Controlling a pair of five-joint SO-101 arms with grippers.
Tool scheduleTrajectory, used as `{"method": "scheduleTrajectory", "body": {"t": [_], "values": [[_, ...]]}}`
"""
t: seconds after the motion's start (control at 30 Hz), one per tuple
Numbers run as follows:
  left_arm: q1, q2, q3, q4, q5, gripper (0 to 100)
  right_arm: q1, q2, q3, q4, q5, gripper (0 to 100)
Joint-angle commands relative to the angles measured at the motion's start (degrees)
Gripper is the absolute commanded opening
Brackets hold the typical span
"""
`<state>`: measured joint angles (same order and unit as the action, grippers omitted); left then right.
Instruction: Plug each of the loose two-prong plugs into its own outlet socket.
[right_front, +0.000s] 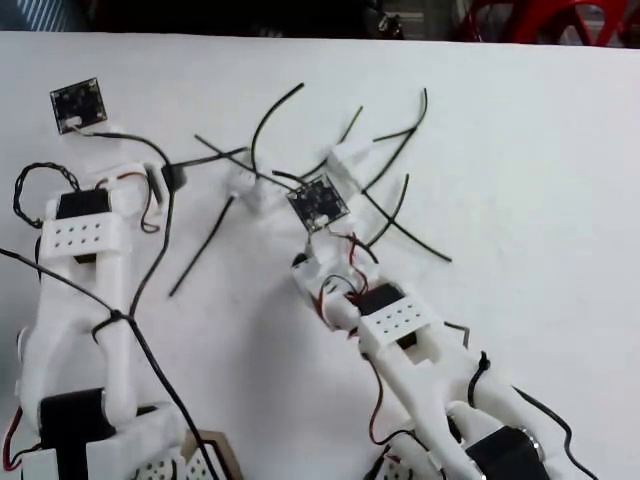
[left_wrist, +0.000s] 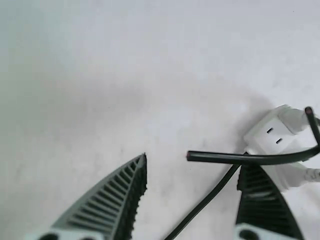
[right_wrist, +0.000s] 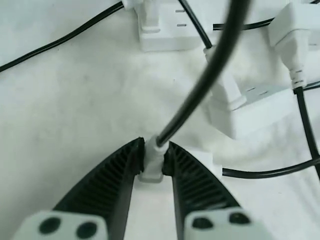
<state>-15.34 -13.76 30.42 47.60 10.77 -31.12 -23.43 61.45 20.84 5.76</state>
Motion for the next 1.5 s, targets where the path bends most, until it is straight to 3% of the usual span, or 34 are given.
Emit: {"method": "scheduleTrajectory", "body": {"t": [0.0, 0.5, 0.87, 1.47], "values": [[-0.3, -3.2, -2.9, 0.4, 0.4, 29, 0.0, 0.4, 0.0, 2.9, 1.0, 1.8], [-1.3, -3.3, -2.9, 0.4, 0.5, 29, 0.0, -7.5, 0.4, 12.9, 1.1, 1.8], [-1.2, -3.6, -2.3, 0.4, 0.5, 29, 0.6, -11.3, -0.3, 5.6, 0.6, 1.8], [-1.0, -3.6, -2.3, 0.2, 0.5, 29, 0.1, -5.6, 0.4, 5.1, 0.7, 1.8]]}}
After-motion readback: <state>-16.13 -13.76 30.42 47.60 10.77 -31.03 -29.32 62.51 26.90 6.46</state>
